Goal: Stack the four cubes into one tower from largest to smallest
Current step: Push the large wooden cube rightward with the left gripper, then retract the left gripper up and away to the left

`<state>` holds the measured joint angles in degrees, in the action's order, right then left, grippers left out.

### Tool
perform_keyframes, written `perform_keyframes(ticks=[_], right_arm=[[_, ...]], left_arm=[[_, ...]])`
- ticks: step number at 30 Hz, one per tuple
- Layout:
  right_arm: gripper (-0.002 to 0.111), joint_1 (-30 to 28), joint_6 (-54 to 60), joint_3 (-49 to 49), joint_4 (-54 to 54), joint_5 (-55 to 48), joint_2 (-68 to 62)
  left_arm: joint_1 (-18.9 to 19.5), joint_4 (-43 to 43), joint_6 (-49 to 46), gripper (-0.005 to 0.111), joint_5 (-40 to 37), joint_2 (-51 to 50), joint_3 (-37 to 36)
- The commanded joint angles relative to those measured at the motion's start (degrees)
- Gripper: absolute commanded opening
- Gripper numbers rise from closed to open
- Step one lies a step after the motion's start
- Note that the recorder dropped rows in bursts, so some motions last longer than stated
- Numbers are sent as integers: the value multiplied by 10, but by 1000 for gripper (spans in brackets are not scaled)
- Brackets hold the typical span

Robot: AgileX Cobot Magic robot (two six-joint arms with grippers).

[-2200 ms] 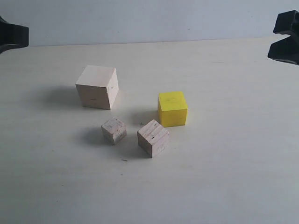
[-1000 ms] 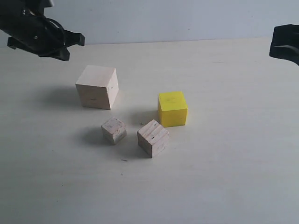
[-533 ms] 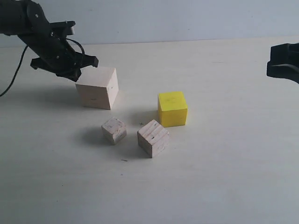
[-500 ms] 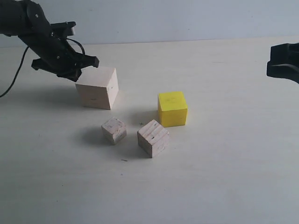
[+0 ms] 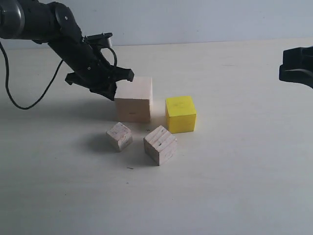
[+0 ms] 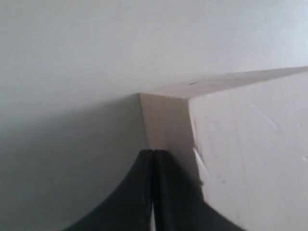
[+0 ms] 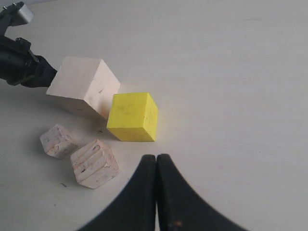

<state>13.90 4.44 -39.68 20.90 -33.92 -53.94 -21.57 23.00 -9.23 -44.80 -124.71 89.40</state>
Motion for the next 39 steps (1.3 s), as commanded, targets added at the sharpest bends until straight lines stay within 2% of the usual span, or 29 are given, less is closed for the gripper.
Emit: perform_keyframes(ticks=[1,17,22,26,32,39], right_arm=[[0,1,6,-3,-5,1,-1],[0,1,7,-3,-5,1,-1],[0,1,7,-3,-5,2,-1],[0,1,7,-3,-5,19,-1],[0,1,57,-23,-5,54,-40],[0,1,85,-101,-3,39,-153]], left_arm=[[-13,24,4,0,-22,1,1],[-13,26,6,0,-25,1,1],[-13,-29,22,0,-26,19,1],[-13,-82,41,0,-28,63,1],[-13,-106,39,0,-22,162,-4],[-13,-119,35,0,32,300,-74]])
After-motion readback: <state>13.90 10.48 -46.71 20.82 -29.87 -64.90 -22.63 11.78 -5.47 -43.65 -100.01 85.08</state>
